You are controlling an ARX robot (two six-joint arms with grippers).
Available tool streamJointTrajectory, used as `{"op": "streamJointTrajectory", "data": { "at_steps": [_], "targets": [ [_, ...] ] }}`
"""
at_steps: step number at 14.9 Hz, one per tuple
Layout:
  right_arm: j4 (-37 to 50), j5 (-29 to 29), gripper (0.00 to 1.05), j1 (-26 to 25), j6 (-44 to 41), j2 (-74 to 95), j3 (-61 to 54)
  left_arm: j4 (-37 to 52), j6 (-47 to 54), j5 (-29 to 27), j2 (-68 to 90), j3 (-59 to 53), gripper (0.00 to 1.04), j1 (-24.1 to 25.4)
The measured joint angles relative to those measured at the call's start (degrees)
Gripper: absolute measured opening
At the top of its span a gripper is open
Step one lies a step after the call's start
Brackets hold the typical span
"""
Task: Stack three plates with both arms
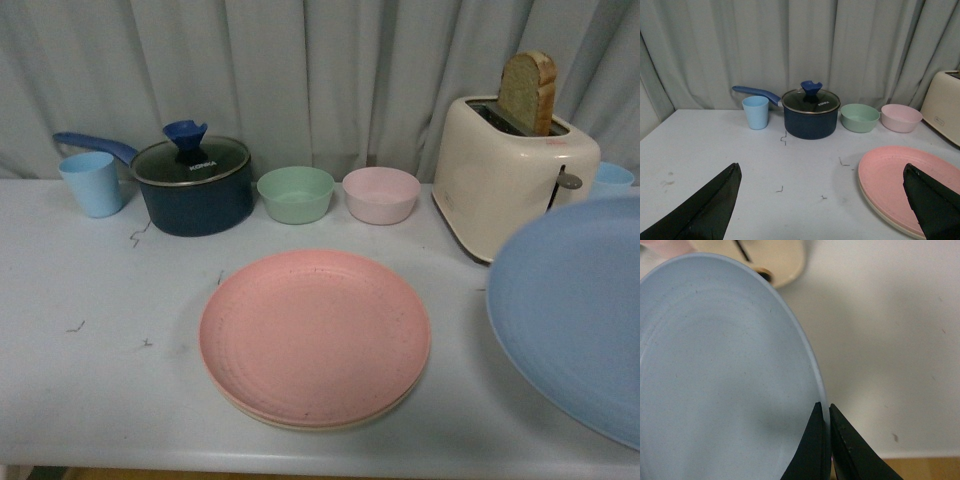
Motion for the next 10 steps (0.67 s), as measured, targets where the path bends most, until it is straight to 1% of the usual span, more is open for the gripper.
{"op": "streamJointTrajectory", "data": {
  "at_steps": [1, 2, 4, 5, 8, 10],
  "targets": [
    [0.7, -1.2, 0.03, 3.2, 1.3, -2.4, 0.2, 0.0, 0.0, 0.0, 0.0, 0.0, 0.98, 0.0],
    [3.0, -1.2, 0.03, 6.4, 3.2, -2.4, 0.4, 0.0, 0.0, 0.0, 0.0, 0.0, 0.98, 0.0],
    [9.4, 1.7, 0.03, 15.0, 10.3, 3.8, 1.1, 0.0, 0.0, 0.0, 0.0, 0.0, 0.98, 0.0],
    [10.6, 3.2, 0.03, 18.3, 14.0, 7.2, 2.0, 0.0, 0.0, 0.0, 0.0, 0.0, 0.98, 0.0],
    [13.6, 5.7, 0.03, 25.9, 21.0, 14.8, 5.2, 0.0, 0.0, 0.0, 0.0, 0.0, 0.98, 0.0],
    [14.8, 8.0, 0.03, 30.1, 24.8, 19.6, 8.6, 0.0, 0.0, 0.0, 0.0, 0.0, 0.98, 0.0]
  ]
}}
